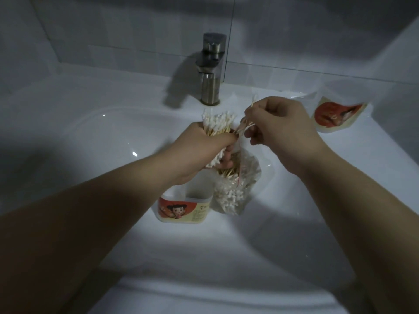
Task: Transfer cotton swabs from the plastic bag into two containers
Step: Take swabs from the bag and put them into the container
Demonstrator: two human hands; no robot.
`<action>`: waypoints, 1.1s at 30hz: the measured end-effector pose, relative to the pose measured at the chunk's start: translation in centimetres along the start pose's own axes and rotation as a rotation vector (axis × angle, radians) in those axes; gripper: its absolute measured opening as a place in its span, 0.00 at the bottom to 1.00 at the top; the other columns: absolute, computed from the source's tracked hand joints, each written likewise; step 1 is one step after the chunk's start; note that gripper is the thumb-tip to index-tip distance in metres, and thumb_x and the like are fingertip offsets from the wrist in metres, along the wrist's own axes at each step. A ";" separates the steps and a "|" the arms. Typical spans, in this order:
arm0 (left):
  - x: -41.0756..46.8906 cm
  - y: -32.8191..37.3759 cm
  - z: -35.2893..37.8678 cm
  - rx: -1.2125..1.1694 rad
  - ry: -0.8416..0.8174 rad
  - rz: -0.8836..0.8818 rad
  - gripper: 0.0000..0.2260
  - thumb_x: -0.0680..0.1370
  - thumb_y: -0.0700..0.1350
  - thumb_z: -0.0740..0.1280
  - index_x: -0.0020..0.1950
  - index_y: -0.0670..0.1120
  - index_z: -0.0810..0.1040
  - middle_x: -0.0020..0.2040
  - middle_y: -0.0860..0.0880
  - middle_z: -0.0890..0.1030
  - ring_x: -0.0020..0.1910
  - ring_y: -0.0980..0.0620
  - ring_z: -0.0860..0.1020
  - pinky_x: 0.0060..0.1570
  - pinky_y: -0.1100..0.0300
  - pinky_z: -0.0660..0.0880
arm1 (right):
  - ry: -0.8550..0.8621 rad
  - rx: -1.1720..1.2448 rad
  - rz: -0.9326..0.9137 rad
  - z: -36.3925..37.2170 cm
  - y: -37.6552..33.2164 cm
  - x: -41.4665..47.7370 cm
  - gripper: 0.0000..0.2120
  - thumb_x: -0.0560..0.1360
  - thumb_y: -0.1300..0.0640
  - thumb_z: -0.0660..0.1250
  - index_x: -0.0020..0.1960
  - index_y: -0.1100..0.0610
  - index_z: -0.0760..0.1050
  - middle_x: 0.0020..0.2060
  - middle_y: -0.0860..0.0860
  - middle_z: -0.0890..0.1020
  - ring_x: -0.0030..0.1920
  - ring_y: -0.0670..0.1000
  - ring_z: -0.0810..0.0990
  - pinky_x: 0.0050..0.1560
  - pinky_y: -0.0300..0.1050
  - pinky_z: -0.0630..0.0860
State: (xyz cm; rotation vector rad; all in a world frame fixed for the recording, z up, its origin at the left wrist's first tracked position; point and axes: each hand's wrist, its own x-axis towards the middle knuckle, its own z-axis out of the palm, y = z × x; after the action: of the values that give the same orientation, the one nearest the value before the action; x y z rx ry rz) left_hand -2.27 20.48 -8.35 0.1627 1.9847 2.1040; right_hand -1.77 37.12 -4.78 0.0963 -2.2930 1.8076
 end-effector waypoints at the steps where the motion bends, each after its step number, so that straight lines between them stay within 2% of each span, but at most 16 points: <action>1: 0.0 0.0 0.0 -0.007 0.005 -0.009 0.05 0.78 0.36 0.70 0.42 0.41 0.81 0.32 0.45 0.79 0.32 0.49 0.79 0.37 0.58 0.80 | 0.013 0.050 0.002 0.0 -0.1 0.0 0.06 0.77 0.63 0.67 0.46 0.66 0.79 0.36 0.55 0.84 0.33 0.50 0.82 0.35 0.44 0.78; 5: 0.0 -0.1 0.1 -0.058 0.000 -0.024 0.06 0.81 0.39 0.69 0.44 0.41 0.80 0.34 0.44 0.80 0.33 0.49 0.80 0.36 0.56 0.82 | 0.068 0.100 -0.002 -0.5 -0.4 0.2 0.05 0.76 0.63 0.67 0.44 0.62 0.81 0.40 0.60 0.84 0.37 0.51 0.83 0.39 0.44 0.80; 7: -0.1 0.0 0.1 -0.105 -0.018 -0.023 0.05 0.82 0.39 0.67 0.49 0.39 0.81 0.39 0.41 0.82 0.38 0.46 0.82 0.41 0.52 0.84 | 0.065 0.118 0.000 -0.6 -0.3 0.3 0.04 0.76 0.66 0.67 0.45 0.63 0.80 0.37 0.61 0.83 0.36 0.53 0.84 0.40 0.45 0.81; 8: -0.2 0.0 0.1 -0.111 -0.016 -0.019 0.05 0.82 0.39 0.67 0.53 0.38 0.81 0.43 0.40 0.84 0.41 0.44 0.84 0.45 0.49 0.84 | 0.048 0.122 0.005 -0.5 -0.3 0.2 0.03 0.76 0.67 0.68 0.47 0.63 0.80 0.36 0.60 0.83 0.36 0.54 0.84 0.41 0.45 0.82; 11: -0.3 0.0 0.1 -0.091 -0.009 -0.007 0.08 0.82 0.41 0.68 0.59 0.41 0.82 0.50 0.40 0.87 0.49 0.42 0.86 0.49 0.46 0.84 | -0.030 0.021 -0.019 -0.2 0.0 -0.1 0.16 0.75 0.67 0.70 0.61 0.56 0.78 0.41 0.58 0.85 0.37 0.56 0.87 0.42 0.48 0.84; 13: -0.4 0.2 0.1 -0.101 -0.021 -0.004 0.08 0.82 0.42 0.68 0.60 0.42 0.82 0.49 0.40 0.87 0.47 0.42 0.86 0.45 0.49 0.84 | -0.056 -0.061 -0.065 0.1 0.1 -0.3 0.18 0.75 0.66 0.70 0.63 0.53 0.78 0.42 0.56 0.85 0.36 0.56 0.87 0.42 0.50 0.85; 15: -0.4 0.3 0.0 -0.115 -0.037 -0.006 0.09 0.82 0.41 0.68 0.61 0.41 0.82 0.48 0.41 0.87 0.44 0.44 0.86 0.44 0.52 0.83 | -0.051 -0.070 -0.071 0.1 0.2 -0.2 0.15 0.75 0.65 0.71 0.60 0.55 0.81 0.39 0.53 0.86 0.37 0.54 0.87 0.43 0.50 0.85; 18: -0.4 0.4 0.0 -0.092 -0.054 -0.002 0.04 0.82 0.40 0.68 0.54 0.42 0.83 0.40 0.44 0.85 0.37 0.49 0.83 0.39 0.58 0.82 | -0.029 -0.123 -0.099 -0.1 0.2 -0.1 0.12 0.76 0.59 0.73 0.59 0.52 0.83 0.39 0.48 0.88 0.40 0.47 0.87 0.38 0.41 0.82; 20: -0.5 0.5 0.0 -0.064 -0.046 0.002 0.03 0.81 0.39 0.69 0.49 0.41 0.82 0.36 0.45 0.83 0.34 0.51 0.81 0.36 0.59 0.81 | -0.036 -0.128 -0.117 -0.1 0.2 -0.1 0.11 0.76 0.58 0.73 0.58 0.50 0.82 0.40 0.45 0.88 0.41 0.46 0.87 0.36 0.38 0.80; 23: -0.5 0.5 -0.1 -0.056 -0.063 0.000 0.04 0.81 0.39 0.69 0.49 0.40 0.82 0.35 0.46 0.82 0.33 0.51 0.81 0.36 0.59 0.81 | -0.039 -0.150 -0.160 0.0 0.3 -0.2 0.13 0.77 0.58 0.72 0.60 0.49 0.82 0.41 0.44 0.88 0.41 0.44 0.87 0.36 0.36 0.80; 25: -0.5 0.6 -0.2 -0.080 -0.081 -0.008 0.04 0.81 0.39 0.69 0.53 0.40 0.82 0.37 0.45 0.83 0.35 0.50 0.82 0.37 0.59 0.82 | -0.039 -0.171 -0.192 -0.1 0.3 -0.3 0.14 0.77 0.58 0.72 0.61 0.48 0.82 0.42 0.44 0.88 0.42 0.43 0.87 0.39 0.38 0.81; 27: -0.5 0.6 -0.2 -0.116 -0.099 0.000 0.06 0.81 0.39 0.69 0.56 0.41 0.82 0.39 0.44 0.84 0.37 0.50 0.83 0.38 0.58 0.82 | -0.068 -0.238 -0.208 -0.1 0.4 -0.3 0.11 0.77 0.57 0.71 0.58 0.48 0.84 0.43 0.43 0.88 0.44 0.42 0.86 0.46 0.43 0.83; 30: -0.5 0.6 -0.2 -0.145 -0.089 0.010 0.04 0.81 0.38 0.69 0.53 0.41 0.82 0.39 0.44 0.84 0.36 0.50 0.83 0.36 0.58 0.81 | -0.164 -0.366 -0.201 0.1 0.4 -0.4 0.12 0.79 0.57 0.66 0.55 0.46 0.86 0.46 0.40 0.87 0.48 0.42 0.85 0.55 0.51 0.82; 32: -0.5 0.8 -0.2 -0.191 -0.091 -0.010 0.05 0.81 0.38 0.68 0.55 0.40 0.81 0.38 0.45 0.84 0.35 0.51 0.82 0.33 0.59 0.80 | -0.288 -0.355 -0.249 0.0 0.0 -0.6 0.17 0.78 0.59 0.64 0.60 0.42 0.82 0.51 0.39 0.86 0.53 0.41 0.84 0.56 0.49 0.81; 33: -0.5 1.0 -0.2 -0.219 -0.094 -0.029 0.06 0.81 0.38 0.67 0.57 0.40 0.81 0.38 0.45 0.84 0.35 0.51 0.83 0.33 0.59 0.79 | -0.378 -0.344 -0.289 -0.1 -0.2 -0.8 0.21 0.77 0.59 0.66 0.64 0.37 0.79 0.55 0.36 0.84 0.57 0.39 0.82 0.55 0.44 0.81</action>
State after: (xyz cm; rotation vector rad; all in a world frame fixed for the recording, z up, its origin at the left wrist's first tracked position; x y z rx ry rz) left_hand -1.95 20.11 -7.31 0.1878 1.6807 2.2330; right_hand -0.92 37.09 -4.76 0.7248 -2.6359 1.3209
